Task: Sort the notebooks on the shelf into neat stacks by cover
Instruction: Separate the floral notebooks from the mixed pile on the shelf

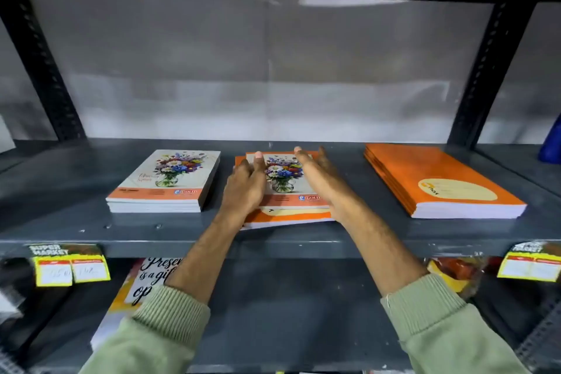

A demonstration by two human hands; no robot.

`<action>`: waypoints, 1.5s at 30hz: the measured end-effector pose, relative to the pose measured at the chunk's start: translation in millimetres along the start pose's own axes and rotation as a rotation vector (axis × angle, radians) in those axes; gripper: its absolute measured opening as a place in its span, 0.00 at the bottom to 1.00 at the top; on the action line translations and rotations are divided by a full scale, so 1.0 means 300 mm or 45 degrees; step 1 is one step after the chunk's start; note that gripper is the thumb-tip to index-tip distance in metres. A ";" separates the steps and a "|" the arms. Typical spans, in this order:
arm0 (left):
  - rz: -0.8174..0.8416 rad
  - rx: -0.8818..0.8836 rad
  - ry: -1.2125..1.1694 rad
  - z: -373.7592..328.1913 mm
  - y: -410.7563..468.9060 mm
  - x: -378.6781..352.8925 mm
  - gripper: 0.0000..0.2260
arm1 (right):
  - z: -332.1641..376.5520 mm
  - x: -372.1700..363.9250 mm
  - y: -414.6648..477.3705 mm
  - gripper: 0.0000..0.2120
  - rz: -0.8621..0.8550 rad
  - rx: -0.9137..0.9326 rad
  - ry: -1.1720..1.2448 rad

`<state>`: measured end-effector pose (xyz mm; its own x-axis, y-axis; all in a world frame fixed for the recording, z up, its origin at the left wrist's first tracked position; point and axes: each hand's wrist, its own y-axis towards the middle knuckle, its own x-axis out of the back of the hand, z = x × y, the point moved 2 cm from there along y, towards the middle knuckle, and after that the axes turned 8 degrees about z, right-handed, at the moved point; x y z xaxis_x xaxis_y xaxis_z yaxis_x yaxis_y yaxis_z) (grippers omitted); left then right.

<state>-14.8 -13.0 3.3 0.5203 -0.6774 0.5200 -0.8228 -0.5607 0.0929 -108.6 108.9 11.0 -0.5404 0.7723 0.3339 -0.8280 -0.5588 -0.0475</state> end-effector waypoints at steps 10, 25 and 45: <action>0.002 0.098 -0.542 -0.022 -0.004 0.038 0.11 | -0.027 0.009 0.048 0.34 0.005 -0.113 0.697; -0.205 -0.002 -0.579 0.152 0.034 0.473 0.22 | 0.192 -0.388 0.061 0.18 0.193 -0.093 0.873; -0.206 -0.053 0.321 0.266 0.087 0.606 0.25 | 0.254 -0.451 0.088 0.37 0.093 0.130 0.209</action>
<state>76.6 -188.7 32.6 0.5765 -0.4386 0.6894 -0.7451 -0.6284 0.2234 -45.9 -33.4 36.4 -0.6227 0.7627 0.1750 -0.7705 -0.6366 0.0328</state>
